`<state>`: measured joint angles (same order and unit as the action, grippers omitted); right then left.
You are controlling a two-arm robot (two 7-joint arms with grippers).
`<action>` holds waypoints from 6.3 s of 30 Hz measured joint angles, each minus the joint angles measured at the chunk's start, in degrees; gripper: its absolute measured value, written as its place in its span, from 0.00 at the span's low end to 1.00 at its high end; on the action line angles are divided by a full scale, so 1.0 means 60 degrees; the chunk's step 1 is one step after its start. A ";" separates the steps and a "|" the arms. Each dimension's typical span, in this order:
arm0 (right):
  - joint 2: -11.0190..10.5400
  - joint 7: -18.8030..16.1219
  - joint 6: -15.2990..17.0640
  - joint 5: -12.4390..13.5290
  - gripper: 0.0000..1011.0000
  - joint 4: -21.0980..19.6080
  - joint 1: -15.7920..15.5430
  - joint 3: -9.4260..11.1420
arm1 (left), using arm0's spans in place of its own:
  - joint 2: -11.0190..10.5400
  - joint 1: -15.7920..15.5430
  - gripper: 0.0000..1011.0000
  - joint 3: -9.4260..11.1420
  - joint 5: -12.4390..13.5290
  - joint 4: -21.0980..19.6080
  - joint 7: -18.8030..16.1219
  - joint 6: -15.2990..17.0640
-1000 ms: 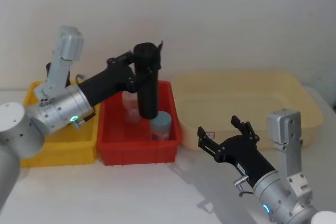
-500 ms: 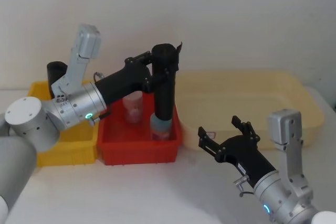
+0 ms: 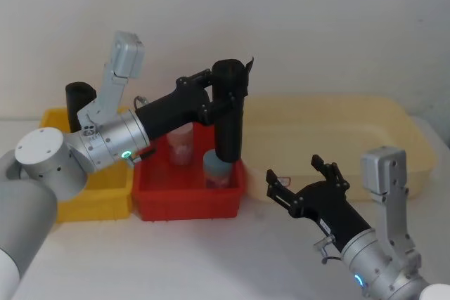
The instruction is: Pick up the garbage bag with the one hand and transfer it to the other hand.
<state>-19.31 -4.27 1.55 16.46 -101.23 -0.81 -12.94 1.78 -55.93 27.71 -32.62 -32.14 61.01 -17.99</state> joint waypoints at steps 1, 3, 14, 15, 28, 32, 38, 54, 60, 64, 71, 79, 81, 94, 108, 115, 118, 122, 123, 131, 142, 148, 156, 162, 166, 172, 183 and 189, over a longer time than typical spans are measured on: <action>0.0000 -0.0022 -0.0022 0.0000 0.99 0.0000 0.0007 -0.0003 | 0.0000 0.0000 0.55 0.0000 0.0000 0.0000 0.0000 0.0000; 0.0001 -0.0105 -0.0120 -0.0001 0.99 0.0007 0.0034 -0.0022 | 0.0012 -0.0011 0.55 -0.0001 -0.0003 0.0021 0.0021 -0.0004; 0.0089 -0.0680 -0.0485 0.0070 0.99 0.0145 0.0353 -0.0200 | 0.0044 -0.0040 0.55 0.0000 -0.0012 0.0078 0.0072 -0.0018; 0.0089 -0.0680 -0.0485 0.0070 0.99 0.0145 0.0353 -0.0200 | 0.0048 -0.0043 0.55 -0.0001 -0.0013 0.0082 0.0077 -0.0020; 0.0287 -0.1169 -0.0751 0.0023 0.99 0.0648 0.0738 -0.0475 | 0.0058 -0.0052 0.55 -0.0001 -0.0013 0.0105 0.0098 -0.0025; 0.0357 -0.1250 -0.0826 -0.0057 0.99 0.0841 0.0857 -0.0543 | 0.0062 -0.0055 0.55 0.0000 -0.0013 0.0110 0.0102 -0.0025; 0.0489 -0.1318 -0.0935 -0.0220 0.99 0.1193 0.1073 -0.0641 | 0.0065 -0.0060 0.55 -0.0001 -0.0012 0.0115 0.0108 -0.0025; 0.0872 -0.1328 -0.1243 -0.0735 0.99 0.2186 0.1775 -0.0814 | 0.0065 -0.0061 0.55 -0.0001 -0.0011 0.0116 0.0109 -0.0024; 0.1005 -0.1286 -0.1406 -0.1004 0.99 0.2533 0.2024 -0.0885 | 0.0065 -0.0061 0.55 -0.0001 -0.0011 0.0116 0.0108 -0.0024; 0.1092 -0.1253 -0.1505 -0.1158 0.99 0.2733 0.2170 -0.0924 | 0.0065 -0.0061 0.55 0.0000 -0.0011 0.0116 0.0108 -0.0024; 0.1247 -0.1180 -0.1672 -0.1380 0.99 0.3084 0.2438 -0.0960 | 0.0065 -0.0060 0.55 -0.0001 -0.0011 0.0116 0.0108 -0.0024; 0.1435 -0.1111 -0.1808 -0.1585 0.99 0.3480 0.2766 -0.0960 | 0.0065 -0.0060 0.55 -0.0001 -0.0011 0.0116 0.0108 -0.0024; 0.1490 -0.1105 -0.1810 -0.1625 0.99 0.3561 0.2845 -0.0958 | 0.0065 -0.0060 0.55 -0.0001 -0.0011 0.0116 0.0108 -0.0023; 0.1757 -0.1101 -0.1315 -0.1742 0.99 0.3829 0.3213 -0.0946 | 0.0065 -0.0060 0.55 -0.0001 -0.0011 0.0115 0.0108 -0.0024; 0.1853 -0.1074 -0.1106 -0.1952 0.81 0.3852 0.3272 -0.0876 | 0.0065 -0.0060 0.55 0.0000 -0.0011 0.0115 0.0108 -0.0024; 0.1899 -0.1013 -0.1059 -0.1994 0.62 0.3816 0.3229 -0.0776 | 0.0065 -0.0060 0.55 -0.0001 -0.0011 0.0115 0.0108 -0.0023; 0.1924 -0.0997 -0.1040 -0.1995 0.51 0.3795 0.3207 -0.0724 | 0.0065 -0.0060 0.55 0.0000 -0.0011 0.0115 0.0108 -0.0023; 0.1972 -0.0995 -0.1020 -0.1986 0.46 0.3775 0.3174 -0.0644 | 0.0066 -0.0060 0.55 -0.0001 -0.0011 0.0115 0.0109 -0.0023; 0.1980 -0.0996 -0.1016 -0.1979 0.45 0.3771 0.3170 -0.0630 | 0.0066 -0.0060 0.55 -0.0001 -0.0011 0.0115 0.0109 -0.0023; 0.2066 -0.1031 -0.0977 -0.1917 0.45 0.3753 0.3135 -0.0522 | 0.0066 -0.0060 0.55 0.0000 -0.0011 0.0115 0.0109 -0.0024; 0.2130 -0.1139 -0.0950 -0.1884 0.45 0.3735 0.3113 -0.0424 | 0.0064 -0.0060 0.76 0.0000 -0.0012 0.0115 0.0109 -0.0023; 0.2145 -0.1189 -0.0954 -0.1880 0.45 0.3742 0.3123 -0.0373 | 0.0065 -0.0060 0.91 0.0000 -0.0011 0.0115 0.0109 -0.0023; 0.2198 -0.1105 -0.0902 -0.1934 0.45 0.3901 0.3264 -0.0238 | 0.0065 -0.0060 0.99 -0.0001 -0.0012 0.0115 0.0109 -0.0024; 0.2231 -0.0867 -0.0852 -0.2061 0.45 0.4221 0.3545 -0.0059 | 0.0065 -0.0060 0.99 -0.0001 -0.0011 0.0115 0.0109 -0.0024; 0.2234 -0.0674 -0.0850 -0.2159 0.45 0.4531 0.3802 0.0092 | 0.0066 -0.0060 0.99 -0.0001 -0.0011 0.0115 0.0109 -0.0024; 0.2204 -0.0275 -0.0908 -0.2389 0.45 0.5135 0.4286 0.0345 | 0.0065 -0.0060 0.99 0.0000 -0.0012 0.0115 0.0109 -0.0024; 0.1958 0.0525 -0.1145 -0.2824 0.54 0.6497 0.5283 0.0882 | 0.0065 -0.0060 0.99 0.0000 -0.0011 0.0115 0.0109 -0.0023; 0.1763 0.0722 -0.1309 -0.2917 0.69 0.7016 0.5627 0.1138 | 0.0066 -0.0060 0.99 0.0000 -0.0012 0.0115 0.0109 -0.0024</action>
<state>-8.73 0.06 -6.31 -1.04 -59.13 32.95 -6.11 2.18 -56.29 27.71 -32.69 -31.45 61.67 -18.13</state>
